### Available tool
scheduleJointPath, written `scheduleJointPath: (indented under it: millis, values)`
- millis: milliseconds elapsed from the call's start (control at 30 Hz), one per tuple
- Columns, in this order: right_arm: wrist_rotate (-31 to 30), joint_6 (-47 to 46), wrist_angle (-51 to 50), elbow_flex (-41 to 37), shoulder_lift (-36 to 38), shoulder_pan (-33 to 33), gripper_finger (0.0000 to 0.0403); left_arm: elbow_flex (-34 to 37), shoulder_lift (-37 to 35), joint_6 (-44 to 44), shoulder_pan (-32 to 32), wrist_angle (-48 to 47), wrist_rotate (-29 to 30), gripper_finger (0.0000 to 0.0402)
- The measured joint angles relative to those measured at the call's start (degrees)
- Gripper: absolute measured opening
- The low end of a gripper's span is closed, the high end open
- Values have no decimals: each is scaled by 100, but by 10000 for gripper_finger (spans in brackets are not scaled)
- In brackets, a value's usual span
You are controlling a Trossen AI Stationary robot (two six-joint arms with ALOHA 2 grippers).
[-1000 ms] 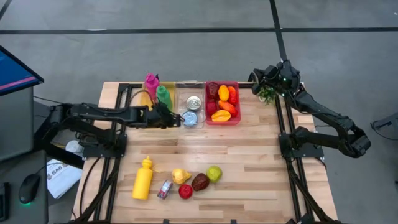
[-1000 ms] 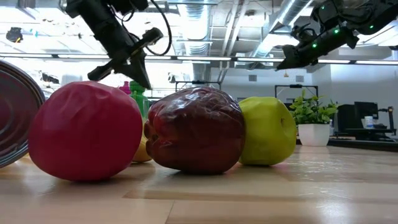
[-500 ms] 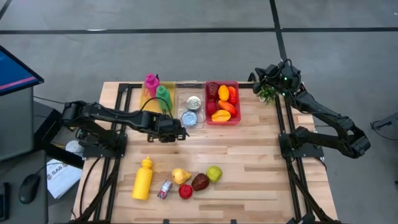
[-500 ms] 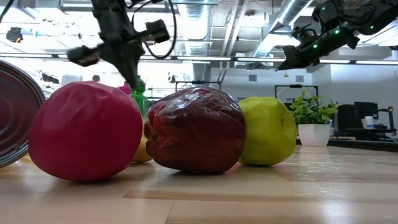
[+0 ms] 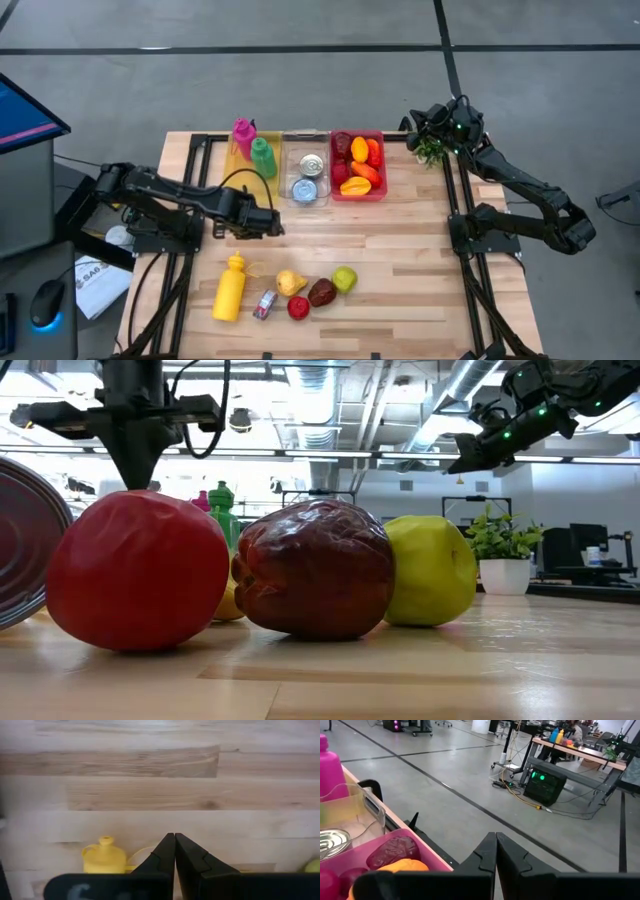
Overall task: Pick & Place Food Item
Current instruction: Put the yellow tumbler into the yellow bin
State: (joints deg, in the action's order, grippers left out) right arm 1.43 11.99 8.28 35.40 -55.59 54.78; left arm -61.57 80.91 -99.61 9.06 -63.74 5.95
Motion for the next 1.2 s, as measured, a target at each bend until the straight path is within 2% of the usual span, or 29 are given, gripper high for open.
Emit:
scheduleJointPath:
  millis: [300,700,1033,1200]
  values:
    - [0,0,-8,-2,0,0,3,42,4,11,160,-150,328,0]
    - [0,1,-8,-2,-2,0,3,420,4,23,160,55,346,0]
    - [0,2,24,-2,-1,0,3,430,4,31,160,76,327,1]
    - [0,2,29,-1,-2,1,3,430,4,31,160,76,326,20]
